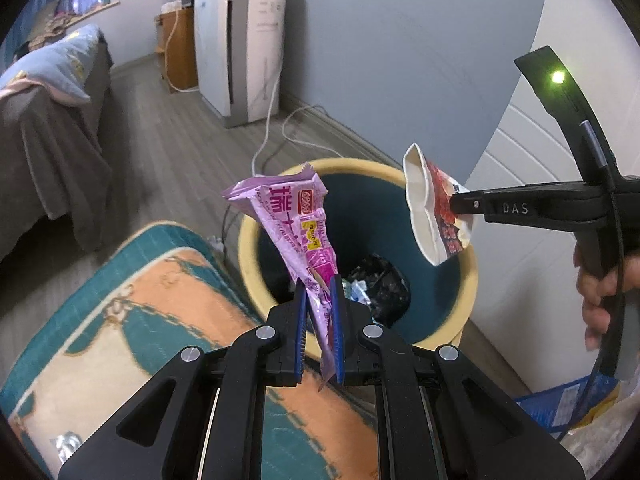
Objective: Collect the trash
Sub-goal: 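Carry wrapper and packet over the bin and open both tools to drop them, then move the open left tool back over the foil blister pack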
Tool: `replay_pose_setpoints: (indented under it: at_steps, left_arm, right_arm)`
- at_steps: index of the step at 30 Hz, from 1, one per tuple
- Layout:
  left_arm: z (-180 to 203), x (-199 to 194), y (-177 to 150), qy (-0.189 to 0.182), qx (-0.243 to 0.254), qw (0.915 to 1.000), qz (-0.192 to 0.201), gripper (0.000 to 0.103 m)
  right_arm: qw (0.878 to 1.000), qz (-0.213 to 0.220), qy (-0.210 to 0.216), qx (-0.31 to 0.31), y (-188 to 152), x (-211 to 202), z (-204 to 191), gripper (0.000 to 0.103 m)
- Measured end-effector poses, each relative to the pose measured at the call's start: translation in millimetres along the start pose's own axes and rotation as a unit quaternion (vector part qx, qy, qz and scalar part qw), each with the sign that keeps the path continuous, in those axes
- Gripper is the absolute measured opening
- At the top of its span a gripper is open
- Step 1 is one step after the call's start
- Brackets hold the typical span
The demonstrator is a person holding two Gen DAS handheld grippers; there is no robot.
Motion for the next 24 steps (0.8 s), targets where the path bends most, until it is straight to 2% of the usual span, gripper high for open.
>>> replay_pose_setpoints:
  at_steps: [3,5,6,8,9,10,12,14,15,16,18,24]
  left_arm:
    - [6.6,7.1,-0.2,-0.005,0.006,1.0000,-0.004,0.012]
    - [12.3,9.1,0.2,-0.013,0.011,0.9998,-0.004,0.014]
    - [16.3,9.2,0.7,-0.019,0.015,0.9997,-0.002,0.018]
    - [19.1,7.2,0.2,-0.015,0.023,0.9996,0.005,0.036]
    - [20.2,5.8,0.2,-0.010,0.026,0.9996,0.010,0.051]
    - [20.0,3.7,0.4,-0.008,0.026,0.9995,0.016,0.061]
    - [17.0,0.4,1.0,-0.007,0.020,0.9995,0.023,0.070]
    - [13.4,-3.9,1.4,0.001,0.013,0.9996,0.027,0.086]
    - [12.2,-5.6,1.7,0.004,0.010,0.9995,0.029,0.094]
    - [10.3,-8.3,2.5,0.009,0.005,0.9994,0.032,0.096]
    - [5.3,-12.4,2.7,0.023,-0.002,0.9992,0.032,0.096]
    - [-8.0,-30.5,-1.9,0.049,-0.008,0.9981,0.037,0.097]
  right_arm:
    - [1.000,0.009,-0.006,0.001,0.7,-1.1,1.6,0.014]
    - [1.000,0.017,-0.014,0.000,1.6,-3.6,1.5,0.022]
    - [1.000,0.022,-0.017,0.002,2.4,-5.3,2.3,0.031]
    - [0.999,0.028,-0.021,0.008,2.9,-7.7,5.0,0.038]
    - [0.999,0.028,-0.021,0.010,3.2,-7.9,6.4,0.042]
    - [0.999,0.029,-0.021,0.012,3.9,-8.1,7.1,0.047]
    - [0.999,0.030,-0.022,0.013,4.5,-9.0,7.2,0.058]
    - [0.999,0.033,-0.019,0.016,6.0,-12.4,5.6,0.070]
    - [0.999,0.037,-0.018,0.016,5.5,-15.9,5.1,0.081]
    - [0.999,0.044,-0.017,0.015,6.5,-20.1,3.1,0.089]
    - [0.998,0.052,-0.021,0.014,6.9,-26.0,0.1,0.095]
    - [0.998,0.057,-0.022,0.008,8.0,-38.0,-10.9,0.097]
Point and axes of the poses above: each gripper's, at about its wrist camera, not at the fingertips, and x roughly the way its jaws point, z to its right, y to its top, the point moved 2 cm from there along x, roughly the way its jaws point, and after that the axes turned 5 degrees about -y, right-handed, at the moved point
